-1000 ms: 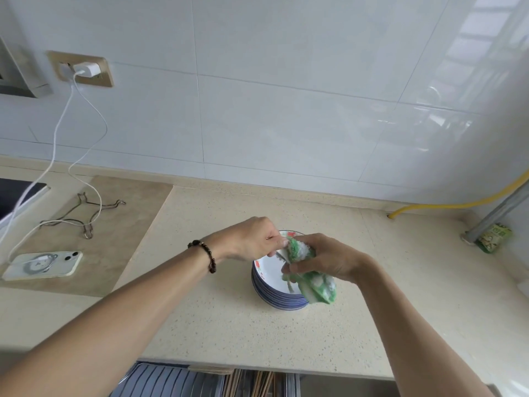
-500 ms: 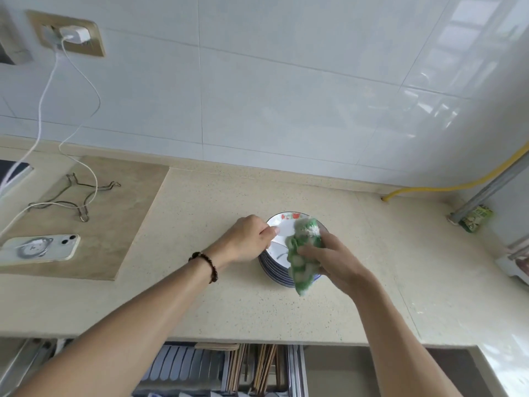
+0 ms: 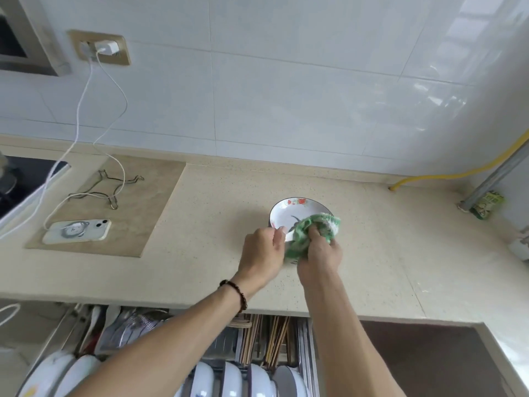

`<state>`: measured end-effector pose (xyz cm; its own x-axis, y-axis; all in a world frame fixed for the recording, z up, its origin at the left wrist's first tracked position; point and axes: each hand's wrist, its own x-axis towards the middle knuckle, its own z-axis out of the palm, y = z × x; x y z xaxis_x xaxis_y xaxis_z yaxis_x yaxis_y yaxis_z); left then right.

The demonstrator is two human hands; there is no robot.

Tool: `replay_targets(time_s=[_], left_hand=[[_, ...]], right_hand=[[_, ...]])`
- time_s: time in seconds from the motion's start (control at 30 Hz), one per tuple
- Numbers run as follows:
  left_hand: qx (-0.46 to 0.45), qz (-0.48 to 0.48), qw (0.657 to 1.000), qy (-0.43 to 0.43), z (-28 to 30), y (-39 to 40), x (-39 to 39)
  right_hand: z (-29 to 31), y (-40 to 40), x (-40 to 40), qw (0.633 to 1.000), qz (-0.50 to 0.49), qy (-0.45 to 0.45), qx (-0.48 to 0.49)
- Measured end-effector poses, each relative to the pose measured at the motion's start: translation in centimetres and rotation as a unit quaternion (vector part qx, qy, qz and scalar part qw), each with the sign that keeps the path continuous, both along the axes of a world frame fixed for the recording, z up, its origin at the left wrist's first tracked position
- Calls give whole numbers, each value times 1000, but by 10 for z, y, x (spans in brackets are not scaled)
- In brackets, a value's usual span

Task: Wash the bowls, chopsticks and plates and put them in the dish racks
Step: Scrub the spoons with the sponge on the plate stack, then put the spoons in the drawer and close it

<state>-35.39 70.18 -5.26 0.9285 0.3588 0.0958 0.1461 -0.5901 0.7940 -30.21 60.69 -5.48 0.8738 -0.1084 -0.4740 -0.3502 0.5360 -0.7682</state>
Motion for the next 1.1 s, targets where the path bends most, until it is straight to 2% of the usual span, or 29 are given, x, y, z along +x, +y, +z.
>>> replay_targets(time_s=[0.1,0.2,0.37,0.47,0.5,0.57,0.63,0.73,0.8,0.83,0.9,1.0,1.1], left_hand=[[-35,32,999,5,-9,-25,-26],[-54,-29,997,53,-1,-4,-48],[-63,-119,982,130,16,43,-86],[-51,-132,975,169,20,67,-101],[-56,-132,975,171,21,74,-106],[-112,-112,976,153,19,82,-115],[-135,-71,982,114,12,83,-126],[-71,-25,993,88,-5,92,-144],[-49,-47,992,104,-14,124,-160],[-50,-70,989,121,-17,144,-169],[-41,-119,979,157,-23,185,-189],[-13,-160,969,189,-36,229,-218],[-21,-130,971,200,-64,260,-245]], right_hand=[[0,11,-30,994,1,46,94],[-5,-5,-48,990,102,19,96],[-6,-27,-59,955,277,-97,-47],[3,-23,-65,892,389,-184,-139],[4,-18,-69,883,403,-192,-145],[3,4,-82,919,353,-161,-71],[-5,37,-102,958,261,-92,71],[-21,84,-137,967,171,24,187],[-33,106,-156,966,169,51,189],[-38,112,-162,968,189,42,159],[-48,122,-174,961,277,-18,4],[-59,143,-196,887,389,-103,-228],[-72,185,-218,796,409,-160,-416]])
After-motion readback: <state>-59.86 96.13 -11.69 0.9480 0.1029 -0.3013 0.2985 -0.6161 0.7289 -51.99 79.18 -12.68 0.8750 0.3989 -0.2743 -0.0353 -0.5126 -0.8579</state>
